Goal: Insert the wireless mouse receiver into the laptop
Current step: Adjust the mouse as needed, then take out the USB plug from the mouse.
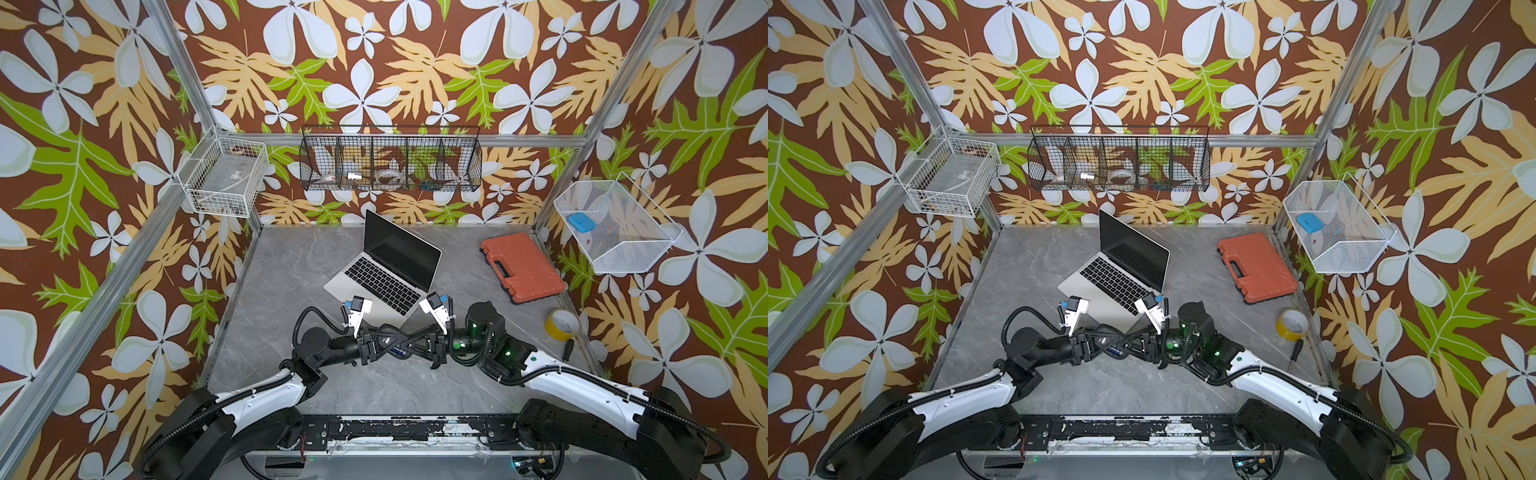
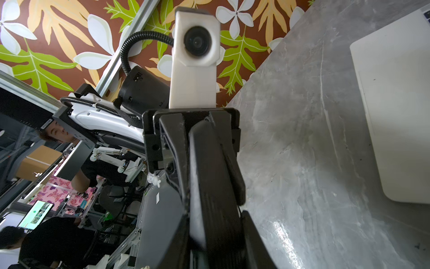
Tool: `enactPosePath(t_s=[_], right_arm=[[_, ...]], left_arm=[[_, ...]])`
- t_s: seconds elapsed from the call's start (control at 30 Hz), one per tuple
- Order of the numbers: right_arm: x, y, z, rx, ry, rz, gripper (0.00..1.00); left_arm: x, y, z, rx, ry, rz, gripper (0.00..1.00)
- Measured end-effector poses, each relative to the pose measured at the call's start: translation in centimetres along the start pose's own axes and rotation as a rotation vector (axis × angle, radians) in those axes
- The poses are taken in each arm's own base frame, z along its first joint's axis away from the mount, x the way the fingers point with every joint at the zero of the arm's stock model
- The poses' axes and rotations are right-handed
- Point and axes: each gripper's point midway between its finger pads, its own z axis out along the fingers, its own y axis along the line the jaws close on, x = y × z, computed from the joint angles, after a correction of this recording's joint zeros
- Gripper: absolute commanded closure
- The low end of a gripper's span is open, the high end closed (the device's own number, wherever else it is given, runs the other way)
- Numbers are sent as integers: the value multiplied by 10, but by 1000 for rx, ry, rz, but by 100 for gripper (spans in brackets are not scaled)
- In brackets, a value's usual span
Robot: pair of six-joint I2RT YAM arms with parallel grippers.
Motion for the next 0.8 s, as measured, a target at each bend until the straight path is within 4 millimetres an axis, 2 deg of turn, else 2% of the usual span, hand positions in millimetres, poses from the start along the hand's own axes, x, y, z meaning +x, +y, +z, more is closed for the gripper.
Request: enactPosePath(t_s=[0.1, 0.17, 0.23, 0.33, 0.47, 0.53, 0.67, 0.8], right_arm=[[-5, -4, -3, 59, -20, 15, 40], [-16, -22, -11, 182, -86, 45, 35], [-25, -38, -21, 295, -149, 102, 34], [-23, -53, -33, 381, -208, 199, 37], [-13, -65, -38, 417, -233, 340, 61], [-14, -64, -38, 417, -235, 371, 67], [-24, -62, -30, 410, -228, 407, 72], [-20, -61, -15, 403, -170, 425, 71]], left_arm=[[-4, 5, -2, -25, -52, -20, 89], [-5, 14, -5, -60, -80, -39, 89], [-5, 25, -8, -100, -105, -75, 90], [-7, 38, -11, -147, -144, -126, 90], [-9, 47, -12, -183, -166, -174, 91], [-9, 49, -11, -195, -164, -184, 91], [-10, 53, -7, -223, -150, -193, 92], [-9, 60, -3, -250, -134, -206, 92]])
